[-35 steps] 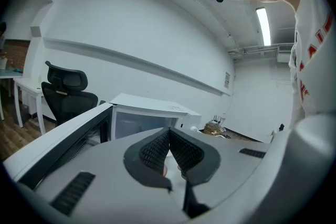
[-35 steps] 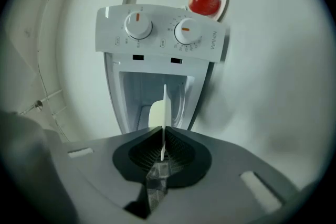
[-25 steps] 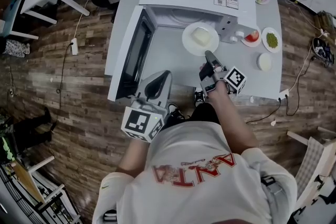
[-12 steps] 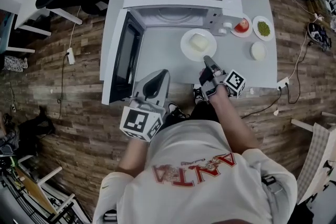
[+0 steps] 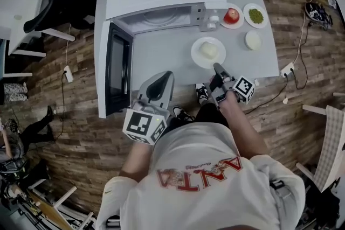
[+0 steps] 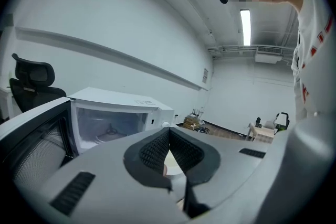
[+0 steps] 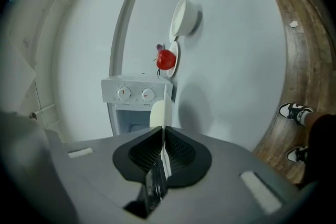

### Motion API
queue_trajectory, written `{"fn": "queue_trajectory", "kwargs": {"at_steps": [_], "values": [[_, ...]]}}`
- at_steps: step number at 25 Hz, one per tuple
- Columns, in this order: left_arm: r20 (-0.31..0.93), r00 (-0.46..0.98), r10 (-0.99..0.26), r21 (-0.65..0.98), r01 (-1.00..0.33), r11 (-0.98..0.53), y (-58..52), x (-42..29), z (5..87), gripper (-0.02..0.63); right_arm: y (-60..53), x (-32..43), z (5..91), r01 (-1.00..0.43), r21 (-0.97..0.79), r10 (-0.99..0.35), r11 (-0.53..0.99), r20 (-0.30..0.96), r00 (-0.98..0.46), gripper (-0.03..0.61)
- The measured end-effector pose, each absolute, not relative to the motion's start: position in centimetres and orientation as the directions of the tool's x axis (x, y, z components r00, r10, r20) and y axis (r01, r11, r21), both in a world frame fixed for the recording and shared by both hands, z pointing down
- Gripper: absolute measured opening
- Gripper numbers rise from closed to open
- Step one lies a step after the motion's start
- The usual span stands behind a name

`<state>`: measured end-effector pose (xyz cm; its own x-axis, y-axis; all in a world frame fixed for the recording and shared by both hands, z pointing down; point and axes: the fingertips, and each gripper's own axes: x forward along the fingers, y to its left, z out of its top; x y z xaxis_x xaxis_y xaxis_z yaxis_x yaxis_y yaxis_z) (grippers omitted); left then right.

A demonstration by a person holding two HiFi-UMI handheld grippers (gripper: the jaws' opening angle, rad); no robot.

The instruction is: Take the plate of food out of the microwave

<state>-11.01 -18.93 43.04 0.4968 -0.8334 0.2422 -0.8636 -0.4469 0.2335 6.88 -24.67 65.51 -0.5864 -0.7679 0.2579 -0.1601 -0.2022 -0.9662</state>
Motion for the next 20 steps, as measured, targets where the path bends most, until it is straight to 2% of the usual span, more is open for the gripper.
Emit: {"fn": "queue_trajectory", "kwargs": {"at_steps": [10, 20], "values": [[0.253, 0.558, -0.79, 0.238, -0.828, -0.509, -19.4, -8.7, 43.5, 0.009, -24.6, 12.6, 68.1, -0.16, -0.957, -0.827, -0.241, 0.289, -0.482, 0.018], [0.267, 0.567, -0.779, 0.248, -0.822, -0.513, -19.9, -8.4, 43.9, 0.009, -24.5, 13.9, 69.9, -0.152, -0.944, -0.822, -0.292, 0.329, -0.464, 0.017]]}}
